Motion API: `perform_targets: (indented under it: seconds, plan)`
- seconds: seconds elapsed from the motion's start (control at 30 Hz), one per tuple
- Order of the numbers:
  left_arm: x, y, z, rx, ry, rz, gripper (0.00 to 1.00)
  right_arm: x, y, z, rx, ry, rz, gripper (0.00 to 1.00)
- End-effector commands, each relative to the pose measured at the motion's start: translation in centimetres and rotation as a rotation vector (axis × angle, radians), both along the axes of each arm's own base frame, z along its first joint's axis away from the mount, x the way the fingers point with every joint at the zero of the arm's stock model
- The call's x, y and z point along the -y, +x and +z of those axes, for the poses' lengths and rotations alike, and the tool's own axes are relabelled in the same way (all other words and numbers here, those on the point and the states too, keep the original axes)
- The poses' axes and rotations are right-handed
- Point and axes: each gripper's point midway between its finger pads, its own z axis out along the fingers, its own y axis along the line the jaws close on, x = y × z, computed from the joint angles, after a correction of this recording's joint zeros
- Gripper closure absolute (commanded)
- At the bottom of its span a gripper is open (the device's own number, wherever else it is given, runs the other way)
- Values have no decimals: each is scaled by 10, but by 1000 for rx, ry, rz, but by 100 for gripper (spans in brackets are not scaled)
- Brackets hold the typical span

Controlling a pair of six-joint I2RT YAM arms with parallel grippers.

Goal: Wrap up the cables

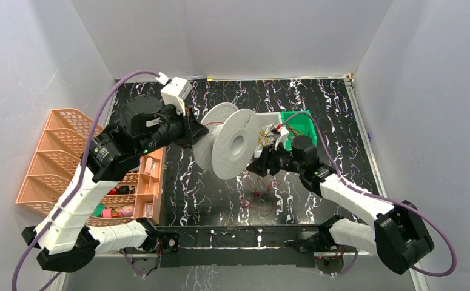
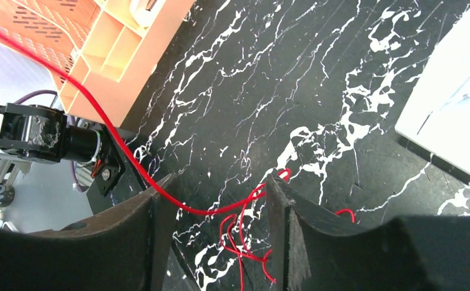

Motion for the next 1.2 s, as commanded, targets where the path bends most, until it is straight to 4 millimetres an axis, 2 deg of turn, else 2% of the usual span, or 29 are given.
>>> perform_targets:
  seconds: [0.0,0.17,0.3,0.57,0.77,1.0,1.03,1.17]
  plan:
    - [-8,-2,69,150,-188,41,100,-13,7,18,56,84,-14,37]
    - [-19,-1,84,194,-227,94,100,-11,14,3,41,63,-115,27]
    - [-23,0,87,206,-231,112,100,-9,13,-9,23,55,-148,23]
    - [-26,3,85,205,-233,142,100,-23,4,-26,3,45,-92,25]
    - [-34,10,80,199,-234,207,100,-35,-8,-40,-15,35,-36,46]
    - [-45,23,72,205,-222,310,100,-41,-26,-42,-3,5,-6,97]
    - [-47,26,69,206,-217,329,100,-43,-31,-41,-1,-1,3,100]
    - [-52,43,60,231,-197,412,100,-51,-51,-36,6,-8,36,100]
